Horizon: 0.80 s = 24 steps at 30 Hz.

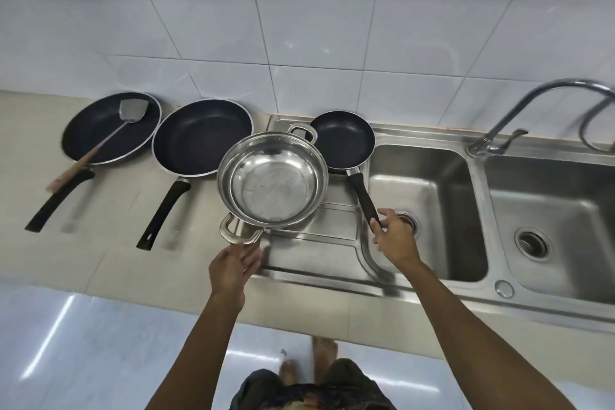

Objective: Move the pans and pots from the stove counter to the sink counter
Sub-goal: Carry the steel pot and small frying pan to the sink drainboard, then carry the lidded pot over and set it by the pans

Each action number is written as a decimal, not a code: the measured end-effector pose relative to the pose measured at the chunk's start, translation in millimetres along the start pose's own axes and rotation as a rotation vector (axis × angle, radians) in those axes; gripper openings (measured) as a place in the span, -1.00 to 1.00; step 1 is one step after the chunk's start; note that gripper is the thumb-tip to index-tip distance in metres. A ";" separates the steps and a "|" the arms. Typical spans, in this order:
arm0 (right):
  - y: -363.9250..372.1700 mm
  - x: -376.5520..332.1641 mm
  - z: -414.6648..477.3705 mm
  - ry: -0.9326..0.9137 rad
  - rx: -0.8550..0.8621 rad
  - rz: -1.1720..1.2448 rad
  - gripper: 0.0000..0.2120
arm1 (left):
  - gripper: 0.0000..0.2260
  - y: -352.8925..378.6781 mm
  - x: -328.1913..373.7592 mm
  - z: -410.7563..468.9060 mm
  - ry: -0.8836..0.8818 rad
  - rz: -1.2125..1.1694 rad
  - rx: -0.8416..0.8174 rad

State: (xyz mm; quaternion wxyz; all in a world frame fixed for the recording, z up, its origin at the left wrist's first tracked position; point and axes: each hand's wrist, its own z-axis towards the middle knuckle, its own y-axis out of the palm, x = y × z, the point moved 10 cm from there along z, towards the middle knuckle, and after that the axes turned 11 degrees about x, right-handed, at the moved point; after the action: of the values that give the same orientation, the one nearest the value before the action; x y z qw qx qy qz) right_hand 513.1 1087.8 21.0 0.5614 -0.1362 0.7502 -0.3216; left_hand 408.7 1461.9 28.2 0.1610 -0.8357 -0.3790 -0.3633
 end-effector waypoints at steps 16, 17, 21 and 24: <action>-76.5 60.2 -220.7 -0.309 0.087 -0.346 -0.65 | -0.60 54.0 -145.5 -197.3 1.264 1.210 -0.595; -87.5 71.1 -238.2 -0.338 0.103 -0.397 -0.65 | -0.56 59.5 -164.8 -215.9 1.339 1.271 -0.644; -151.4 133.1 -287.8 -0.307 0.189 -0.547 -0.58 | -0.43 83.8 -237.6 -286.9 1.542 1.422 -0.864; -218.2 189.6 -316.1 -0.213 0.281 -0.639 -0.53 | -0.46 111.8 -283.6 -354.6 1.725 1.385 -1.041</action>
State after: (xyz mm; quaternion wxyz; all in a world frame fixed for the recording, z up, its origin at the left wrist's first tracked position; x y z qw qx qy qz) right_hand 121.9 919.8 68.0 0.5207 -0.3180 0.5557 -0.5648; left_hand 193.4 1048.4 64.7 0.1652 -0.3104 0.5679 -0.7442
